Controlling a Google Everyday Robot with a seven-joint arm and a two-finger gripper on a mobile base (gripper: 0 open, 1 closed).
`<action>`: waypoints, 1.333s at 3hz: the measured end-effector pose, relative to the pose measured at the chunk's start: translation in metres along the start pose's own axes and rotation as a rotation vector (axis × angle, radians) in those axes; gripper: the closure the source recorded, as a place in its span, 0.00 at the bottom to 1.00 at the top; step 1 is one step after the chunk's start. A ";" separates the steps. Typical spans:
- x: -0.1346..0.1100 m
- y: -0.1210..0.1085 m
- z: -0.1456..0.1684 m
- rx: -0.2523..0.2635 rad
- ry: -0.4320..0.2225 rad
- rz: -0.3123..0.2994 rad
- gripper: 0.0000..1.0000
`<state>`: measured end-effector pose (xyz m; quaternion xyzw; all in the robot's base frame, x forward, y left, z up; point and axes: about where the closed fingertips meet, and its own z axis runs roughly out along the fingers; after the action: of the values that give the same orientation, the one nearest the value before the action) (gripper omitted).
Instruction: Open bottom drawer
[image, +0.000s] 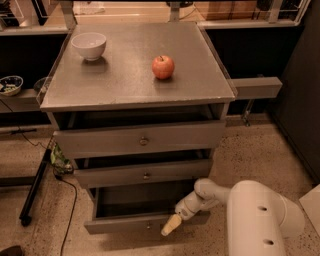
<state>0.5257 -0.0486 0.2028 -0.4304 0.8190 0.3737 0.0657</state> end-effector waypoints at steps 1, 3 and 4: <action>0.000 0.000 0.000 -0.006 -0.002 0.001 0.00; -0.004 -0.001 -0.002 -0.007 -0.002 0.001 0.00; -0.004 -0.002 -0.002 -0.007 -0.002 0.001 0.00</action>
Offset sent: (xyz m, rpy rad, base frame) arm -0.1150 -0.0181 -0.0001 0.0166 0.1353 0.0372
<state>0.5304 -0.0479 0.2047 -0.4300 0.8178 0.3769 0.0649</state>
